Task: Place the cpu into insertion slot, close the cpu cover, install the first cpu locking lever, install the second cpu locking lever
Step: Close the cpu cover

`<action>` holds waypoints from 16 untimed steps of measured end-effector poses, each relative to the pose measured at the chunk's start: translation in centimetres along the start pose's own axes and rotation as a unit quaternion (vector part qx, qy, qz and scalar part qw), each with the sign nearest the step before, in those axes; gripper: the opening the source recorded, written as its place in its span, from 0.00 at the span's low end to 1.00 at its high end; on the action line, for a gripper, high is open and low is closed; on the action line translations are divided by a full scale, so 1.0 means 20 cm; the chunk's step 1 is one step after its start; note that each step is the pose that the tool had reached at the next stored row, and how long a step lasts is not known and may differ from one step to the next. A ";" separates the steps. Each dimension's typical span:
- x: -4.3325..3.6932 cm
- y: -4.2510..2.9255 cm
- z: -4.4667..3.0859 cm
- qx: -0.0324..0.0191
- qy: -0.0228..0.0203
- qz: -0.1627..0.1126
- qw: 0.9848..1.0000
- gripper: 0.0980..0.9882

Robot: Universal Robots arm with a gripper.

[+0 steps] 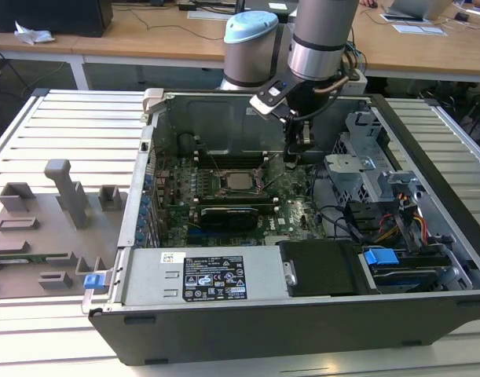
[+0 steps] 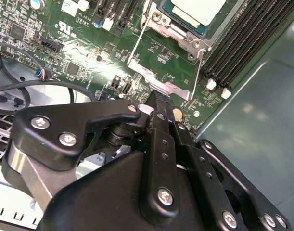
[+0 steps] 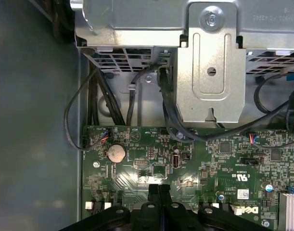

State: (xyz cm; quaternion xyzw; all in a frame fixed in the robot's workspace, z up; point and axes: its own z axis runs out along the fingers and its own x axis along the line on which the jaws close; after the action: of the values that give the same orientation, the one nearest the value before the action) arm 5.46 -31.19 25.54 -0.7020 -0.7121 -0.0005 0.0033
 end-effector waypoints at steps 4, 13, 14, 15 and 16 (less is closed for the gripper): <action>0.000 0.000 0.016 0.000 0.000 0.000 1.000 0.01; -0.001 -0.004 0.080 0.000 0.000 0.000 1.000 0.01; 0.000 -0.013 0.081 0.000 0.000 0.000 1.000 0.01; 0.000 -0.027 0.081 0.000 0.000 0.000 1.000 0.01; 0.000 -0.054 0.081 0.000 0.000 0.000 1.000 0.01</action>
State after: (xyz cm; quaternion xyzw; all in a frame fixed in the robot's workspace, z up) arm 4.38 -31.20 23.93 -0.7021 -0.7121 -0.0006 0.0030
